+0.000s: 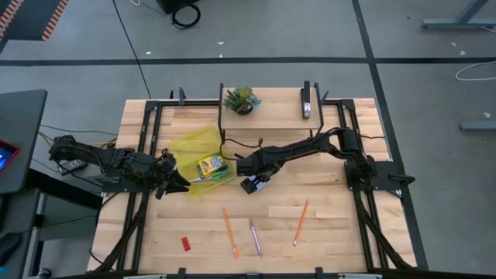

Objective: Pack school essentials
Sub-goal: Put the purple sticky notes into the yellow supply box

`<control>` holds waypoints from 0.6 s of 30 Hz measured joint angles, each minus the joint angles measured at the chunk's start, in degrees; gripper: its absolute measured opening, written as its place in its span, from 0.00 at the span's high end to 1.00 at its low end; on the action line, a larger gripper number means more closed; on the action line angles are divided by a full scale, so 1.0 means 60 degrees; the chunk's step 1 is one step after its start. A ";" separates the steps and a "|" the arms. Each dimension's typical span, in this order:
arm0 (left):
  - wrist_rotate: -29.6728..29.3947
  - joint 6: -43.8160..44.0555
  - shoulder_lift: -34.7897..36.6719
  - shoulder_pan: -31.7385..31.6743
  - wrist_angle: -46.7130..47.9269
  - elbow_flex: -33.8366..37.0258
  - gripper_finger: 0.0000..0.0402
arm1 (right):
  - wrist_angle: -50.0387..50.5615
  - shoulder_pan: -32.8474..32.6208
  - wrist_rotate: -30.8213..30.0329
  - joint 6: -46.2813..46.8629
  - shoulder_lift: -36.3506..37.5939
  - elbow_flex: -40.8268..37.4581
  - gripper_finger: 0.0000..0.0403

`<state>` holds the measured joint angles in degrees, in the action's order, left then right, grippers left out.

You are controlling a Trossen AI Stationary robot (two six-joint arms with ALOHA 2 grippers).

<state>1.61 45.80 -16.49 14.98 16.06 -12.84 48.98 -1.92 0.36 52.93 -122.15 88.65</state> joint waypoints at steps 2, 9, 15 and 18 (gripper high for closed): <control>0.0000 -0.0004 0.0000 0.0000 0.0000 0.0000 0.58 | -0.0070 -0.0053 -0.0233 0.0073 0.0003 -0.0068 0.01; 0.0000 -0.0008 -0.0003 -0.0001 0.0003 0.0000 0.58 | -0.0085 -0.0246 -0.0484 -0.0098 0.0004 -0.0115 0.02; -0.0004 -0.0022 -0.0002 0.0000 0.0003 0.0000 0.58 | -0.0077 -0.0257 -0.0520 -0.0095 0.0000 -0.0118 0.05; -0.0004 -0.0022 -0.0004 0.0000 0.0003 0.0000 0.58 | -0.0075 -0.0257 -0.0519 -0.0108 0.0000 -0.0118 0.05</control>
<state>1.58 45.67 -16.51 14.98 16.08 -12.84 48.53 -3.46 -2.76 52.28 -122.15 87.94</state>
